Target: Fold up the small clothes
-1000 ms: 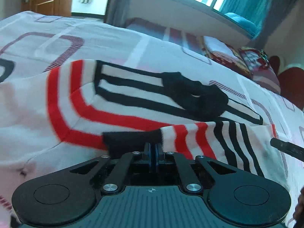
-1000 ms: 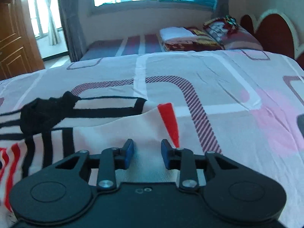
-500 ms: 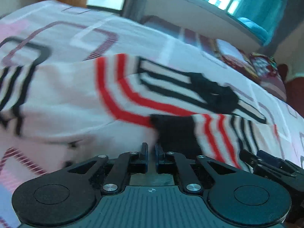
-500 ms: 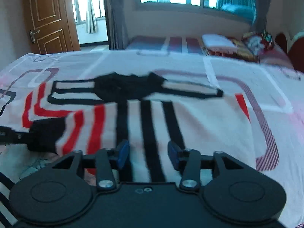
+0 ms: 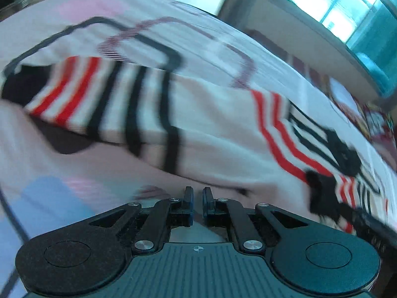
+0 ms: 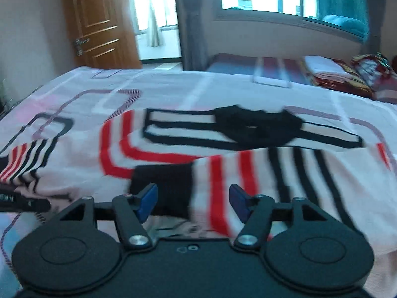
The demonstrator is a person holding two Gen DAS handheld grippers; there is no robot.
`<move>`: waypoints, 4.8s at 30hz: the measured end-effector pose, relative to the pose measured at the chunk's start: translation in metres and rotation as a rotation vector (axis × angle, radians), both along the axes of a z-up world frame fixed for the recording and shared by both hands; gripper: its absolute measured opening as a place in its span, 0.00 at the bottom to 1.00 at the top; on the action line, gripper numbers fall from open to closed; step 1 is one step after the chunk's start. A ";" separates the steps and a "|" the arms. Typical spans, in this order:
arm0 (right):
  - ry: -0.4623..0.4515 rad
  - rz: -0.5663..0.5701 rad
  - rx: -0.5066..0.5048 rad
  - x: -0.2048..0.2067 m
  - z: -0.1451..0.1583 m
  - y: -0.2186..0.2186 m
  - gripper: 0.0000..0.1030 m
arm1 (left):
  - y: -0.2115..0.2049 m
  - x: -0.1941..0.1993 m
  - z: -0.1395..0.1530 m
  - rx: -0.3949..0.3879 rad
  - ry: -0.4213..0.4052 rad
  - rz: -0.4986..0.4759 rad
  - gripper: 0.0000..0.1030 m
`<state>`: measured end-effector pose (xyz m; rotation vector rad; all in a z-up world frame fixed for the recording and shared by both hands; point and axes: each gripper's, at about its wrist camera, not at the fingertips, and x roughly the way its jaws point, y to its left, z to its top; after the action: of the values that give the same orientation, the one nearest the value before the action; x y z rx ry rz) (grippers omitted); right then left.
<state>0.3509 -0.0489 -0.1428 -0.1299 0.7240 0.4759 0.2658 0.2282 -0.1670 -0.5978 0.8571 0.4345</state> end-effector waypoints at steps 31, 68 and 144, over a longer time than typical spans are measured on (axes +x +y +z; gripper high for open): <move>0.043 -0.038 -0.019 0.017 -0.026 0.037 0.70 | 0.123 -0.060 -0.011 -0.154 -0.124 0.349 0.08; 0.018 -0.105 -0.058 0.025 -0.025 0.028 0.63 | 0.035 0.054 0.082 -0.180 -0.569 -0.108 0.06; -0.110 -0.228 0.040 0.041 0.017 -0.147 0.08 | -0.043 0.178 -0.008 0.037 -0.087 -0.194 0.77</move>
<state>0.3917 -0.1959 -0.1260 -0.0350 0.6126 0.2631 0.4437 0.1853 -0.1748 -0.4908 0.8140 0.2461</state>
